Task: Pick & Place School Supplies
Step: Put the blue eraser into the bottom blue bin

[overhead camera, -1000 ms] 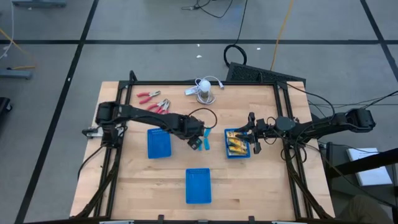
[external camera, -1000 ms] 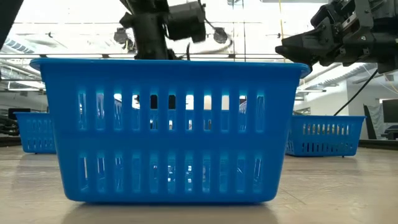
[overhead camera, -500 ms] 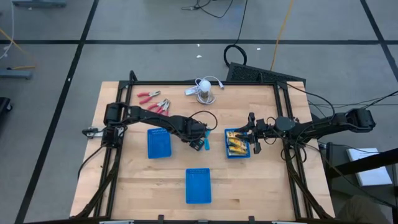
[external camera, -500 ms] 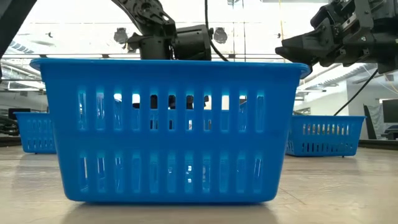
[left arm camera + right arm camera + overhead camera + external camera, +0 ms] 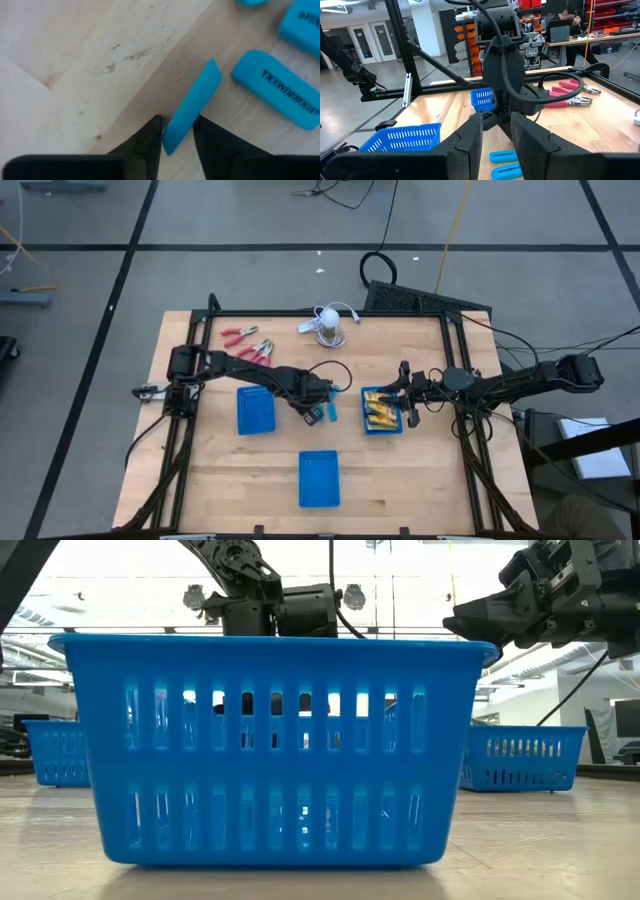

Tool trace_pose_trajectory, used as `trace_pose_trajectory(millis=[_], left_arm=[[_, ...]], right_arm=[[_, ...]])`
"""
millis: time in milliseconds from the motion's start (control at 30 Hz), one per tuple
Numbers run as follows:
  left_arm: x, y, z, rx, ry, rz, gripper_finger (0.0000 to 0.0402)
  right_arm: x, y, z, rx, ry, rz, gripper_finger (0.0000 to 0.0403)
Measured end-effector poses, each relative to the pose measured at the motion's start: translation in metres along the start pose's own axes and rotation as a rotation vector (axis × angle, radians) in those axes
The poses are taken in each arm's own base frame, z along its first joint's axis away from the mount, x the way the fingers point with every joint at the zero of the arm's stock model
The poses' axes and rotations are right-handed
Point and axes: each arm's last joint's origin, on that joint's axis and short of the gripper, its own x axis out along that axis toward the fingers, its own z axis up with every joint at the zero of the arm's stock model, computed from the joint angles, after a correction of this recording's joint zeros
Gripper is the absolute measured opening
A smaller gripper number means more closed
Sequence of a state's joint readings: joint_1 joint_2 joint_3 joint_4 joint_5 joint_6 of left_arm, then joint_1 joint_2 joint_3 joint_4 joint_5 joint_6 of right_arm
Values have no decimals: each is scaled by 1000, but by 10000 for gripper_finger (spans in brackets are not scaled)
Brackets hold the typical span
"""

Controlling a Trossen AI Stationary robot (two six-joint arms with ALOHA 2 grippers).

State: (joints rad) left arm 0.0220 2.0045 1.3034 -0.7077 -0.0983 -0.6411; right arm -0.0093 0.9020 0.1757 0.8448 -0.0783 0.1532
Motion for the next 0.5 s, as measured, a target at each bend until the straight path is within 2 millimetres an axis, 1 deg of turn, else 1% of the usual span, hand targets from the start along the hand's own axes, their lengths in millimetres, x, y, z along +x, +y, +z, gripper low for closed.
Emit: trace_pose_trajectory(millis=[133, 267, 333, 400, 500], left_arm=[[0, 1, 0, 92, -23, 38, 77], [-8, 2, 1, 190, -75, 73, 35], [-19, 4, 4, 208, -126, 90, 30], [-36, 7, 7, 220, -193, 110, 30], [-59, 6, 5, 254, -272, 126, 30]], right_arm=[[0, 0, 0, 0, 0, 0, 93], [0, 0, 0, 0, 4, 0, 93], [0, 0, -1, 1, 11, -2, 93], [0, 0, -1, 1, 11, -2, 93], [0, 0, -1, 1, 11, -4, 93]])
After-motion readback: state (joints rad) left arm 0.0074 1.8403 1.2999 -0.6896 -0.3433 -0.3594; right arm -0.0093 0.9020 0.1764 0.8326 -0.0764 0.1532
